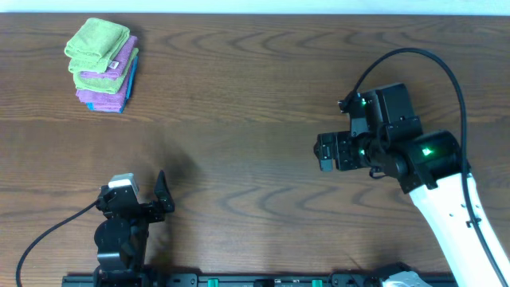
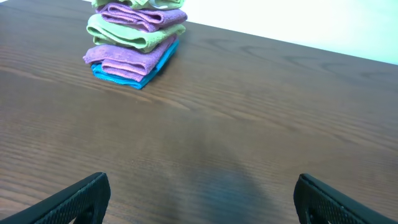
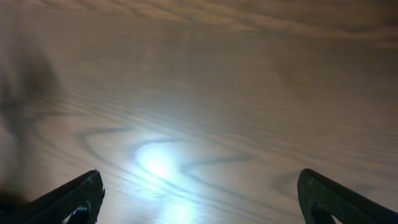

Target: Fold the cloth

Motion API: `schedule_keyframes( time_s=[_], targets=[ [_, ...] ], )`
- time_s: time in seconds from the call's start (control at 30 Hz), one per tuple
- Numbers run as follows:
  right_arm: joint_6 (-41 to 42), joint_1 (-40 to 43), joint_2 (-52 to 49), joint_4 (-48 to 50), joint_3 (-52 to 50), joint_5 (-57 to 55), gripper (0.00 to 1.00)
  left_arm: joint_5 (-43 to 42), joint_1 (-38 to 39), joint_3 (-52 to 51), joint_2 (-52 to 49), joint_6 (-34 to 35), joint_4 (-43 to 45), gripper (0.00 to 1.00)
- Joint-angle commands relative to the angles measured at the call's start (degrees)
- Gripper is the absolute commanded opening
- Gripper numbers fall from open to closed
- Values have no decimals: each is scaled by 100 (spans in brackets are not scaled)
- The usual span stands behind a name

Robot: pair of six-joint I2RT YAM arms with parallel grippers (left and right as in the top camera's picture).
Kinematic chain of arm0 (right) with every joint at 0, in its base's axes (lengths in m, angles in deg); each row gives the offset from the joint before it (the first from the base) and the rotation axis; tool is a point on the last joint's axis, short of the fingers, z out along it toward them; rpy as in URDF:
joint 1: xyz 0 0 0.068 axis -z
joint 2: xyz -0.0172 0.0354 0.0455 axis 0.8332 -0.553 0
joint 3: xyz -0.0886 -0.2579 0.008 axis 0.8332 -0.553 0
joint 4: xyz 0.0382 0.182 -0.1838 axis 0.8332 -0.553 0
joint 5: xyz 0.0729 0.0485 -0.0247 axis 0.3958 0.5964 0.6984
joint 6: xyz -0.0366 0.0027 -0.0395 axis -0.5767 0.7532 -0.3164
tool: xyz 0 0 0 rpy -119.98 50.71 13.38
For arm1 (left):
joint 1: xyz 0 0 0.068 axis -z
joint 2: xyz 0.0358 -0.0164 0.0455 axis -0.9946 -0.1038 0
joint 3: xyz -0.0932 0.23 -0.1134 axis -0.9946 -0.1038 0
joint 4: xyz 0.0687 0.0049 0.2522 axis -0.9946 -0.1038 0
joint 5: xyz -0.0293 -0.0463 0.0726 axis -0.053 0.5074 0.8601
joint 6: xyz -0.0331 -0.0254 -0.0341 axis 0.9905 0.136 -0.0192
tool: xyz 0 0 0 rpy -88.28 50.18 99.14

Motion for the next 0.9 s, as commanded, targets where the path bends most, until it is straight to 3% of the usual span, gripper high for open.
schedule_keyframes(
  time_s=[0.0, 0.2, 0.43, 0.6, 0.87],
  targets=[
    [-485, -37, 243, 74, -17, -872, 99, 105, -39, -129, 48, 66, -11, 95],
    [-1080, 170, 1554, 925, -387, -1196, 99, 105, -39, -129, 48, 66, -11, 95],
    [-1488, 1071, 3893, 1908, -2116, -1189, 99, 105, -39, -129, 48, 66, -9, 96],
    [-1486, 1545, 5307, 2024, -3351, -1189, 99, 105, -39, -129, 48, 66, -11, 95],
    [-1462, 1799, 6402, 2124, -4544, -1084, 99, 105, -39, -129, 48, 66, -11, 95]
  ],
)
